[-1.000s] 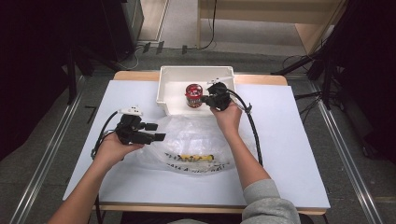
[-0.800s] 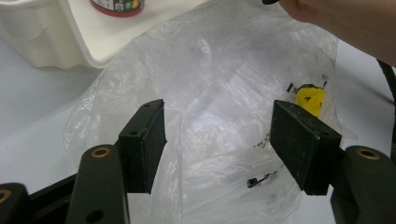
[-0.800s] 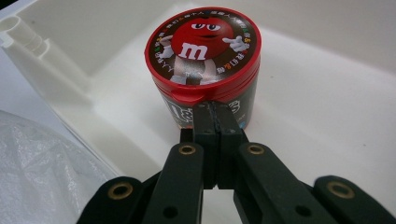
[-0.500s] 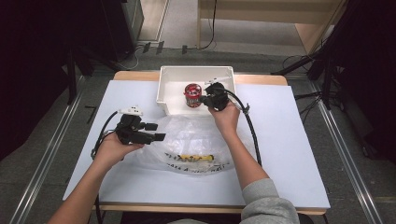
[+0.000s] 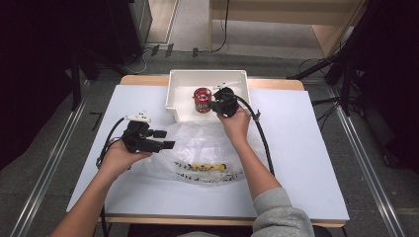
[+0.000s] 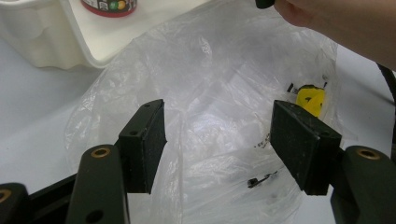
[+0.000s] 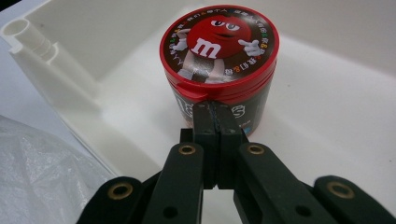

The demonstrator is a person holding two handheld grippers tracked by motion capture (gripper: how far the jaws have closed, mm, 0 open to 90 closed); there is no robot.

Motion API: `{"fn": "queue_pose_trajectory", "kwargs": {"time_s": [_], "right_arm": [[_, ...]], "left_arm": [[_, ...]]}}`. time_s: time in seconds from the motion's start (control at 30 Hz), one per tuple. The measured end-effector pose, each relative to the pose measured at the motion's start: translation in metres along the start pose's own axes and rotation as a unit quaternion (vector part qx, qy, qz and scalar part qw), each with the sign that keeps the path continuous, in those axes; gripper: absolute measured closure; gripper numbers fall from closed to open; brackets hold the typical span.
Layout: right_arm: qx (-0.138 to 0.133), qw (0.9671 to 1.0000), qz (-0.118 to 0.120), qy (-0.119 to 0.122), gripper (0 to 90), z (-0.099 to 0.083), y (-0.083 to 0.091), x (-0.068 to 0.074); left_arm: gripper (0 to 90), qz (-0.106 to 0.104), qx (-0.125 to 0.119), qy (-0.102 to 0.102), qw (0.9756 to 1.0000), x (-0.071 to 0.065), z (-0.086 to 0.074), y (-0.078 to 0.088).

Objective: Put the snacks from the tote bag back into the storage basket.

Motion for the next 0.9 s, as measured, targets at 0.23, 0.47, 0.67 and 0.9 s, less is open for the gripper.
{"fn": "queue_pose_trajectory", "kwargs": {"time_s": [0.23,0.47,0.67,0.9], "right_arm": [[0.0,1.0,-0.002,0.005,90.0,0.0015,-0.0023,0.0021],[0.001,1.0,-0.003,0.004,90.0,0.0011,-0.0026,0.0011],[0.009,0.9999,0.005,-0.001,89.8,-0.0001,-0.0016,-0.0003],[0.011,0.9999,0.004,-0.001,87.3,0.0018,0.0032,-0.0001]], "left_arm": [[37.5,0.001,-0.001,0.0,1.0,0.0004,-0.0001,0.0002],[37.4,0.002,0.0,0.001,1.0,0.0008,-0.0003,0.0],[37.4,0.001,0.0,0.003,1.0,0.0012,-0.0004,-0.0005],[37.4,0.002,0.003,0.001,1.0,0.0013,-0.0008,-0.0005]]}}
Point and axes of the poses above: each handheld gripper's, and its own axes: y roughly backward along the jaws, z roughly out of its top, x roughly to its left, the point moved 1 cm from there along -y, roughly forward along the jaws, and after that the axes turned 2 degrees about y, right-handed, at the moved point
